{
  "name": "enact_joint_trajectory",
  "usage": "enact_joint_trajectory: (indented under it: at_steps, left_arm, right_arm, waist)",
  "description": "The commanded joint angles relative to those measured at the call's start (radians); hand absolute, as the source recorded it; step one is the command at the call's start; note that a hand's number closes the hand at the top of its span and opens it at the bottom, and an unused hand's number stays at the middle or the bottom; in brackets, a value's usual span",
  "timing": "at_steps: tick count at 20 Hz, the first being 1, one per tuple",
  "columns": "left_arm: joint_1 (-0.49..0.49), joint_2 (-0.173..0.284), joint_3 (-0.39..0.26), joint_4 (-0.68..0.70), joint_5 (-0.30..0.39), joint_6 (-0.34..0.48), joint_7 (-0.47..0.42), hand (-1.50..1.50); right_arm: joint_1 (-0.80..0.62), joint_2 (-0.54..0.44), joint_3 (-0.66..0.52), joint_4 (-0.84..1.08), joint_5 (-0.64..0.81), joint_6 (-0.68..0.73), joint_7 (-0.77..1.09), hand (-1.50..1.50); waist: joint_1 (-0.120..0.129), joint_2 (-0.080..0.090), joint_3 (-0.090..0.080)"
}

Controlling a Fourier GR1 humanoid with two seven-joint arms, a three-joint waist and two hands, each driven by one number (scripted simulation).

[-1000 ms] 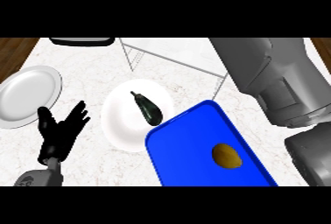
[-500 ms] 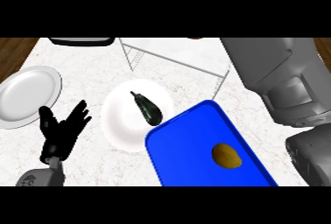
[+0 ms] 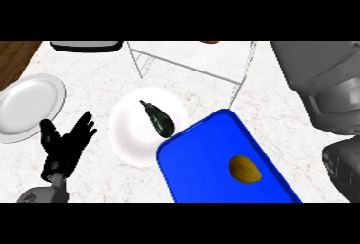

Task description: Pick the sweet potato from the tray and place it in the tiered shelf

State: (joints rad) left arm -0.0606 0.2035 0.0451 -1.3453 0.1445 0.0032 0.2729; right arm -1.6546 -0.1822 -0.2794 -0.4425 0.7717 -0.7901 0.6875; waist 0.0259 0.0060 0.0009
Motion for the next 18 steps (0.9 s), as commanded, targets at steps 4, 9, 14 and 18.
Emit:
enact_joint_trajectory:
  at_steps: [4, 9, 14, 18]
  left_arm:
    - [0.049, 0.012, 0.024, 0.028, 0.009, -0.023, -0.042, 0.0]
    - [0.058, 0.002, 0.035, -0.017, 0.017, 0.013, 0.019, 0.0]
    - [0.088, 0.001, 0.036, -0.025, 0.013, 0.007, -0.001, 0.0]
    - [0.058, 0.016, 0.047, -0.047, 0.023, 0.013, 0.055, 0.0]
  right_arm:
    - [0.05, -0.072, 0.021, -0.031, 0.101, -0.151, 0.127, -1.5]
    - [0.121, -0.114, -0.001, -0.187, 0.102, -0.144, 0.203, -1.5]
    - [0.236, -0.142, 0.003, -0.433, 0.056, 0.013, 0.251, -1.5]
    - [0.371, -0.179, 0.023, -0.657, 0.006, 0.145, 0.285, -1.5]
  waist:
    - [-0.028, -0.01, -0.002]
    - [-0.06, -0.026, 0.0]
    - [-0.068, -0.027, 0.0]
    - [-0.081, -0.029, 0.001]
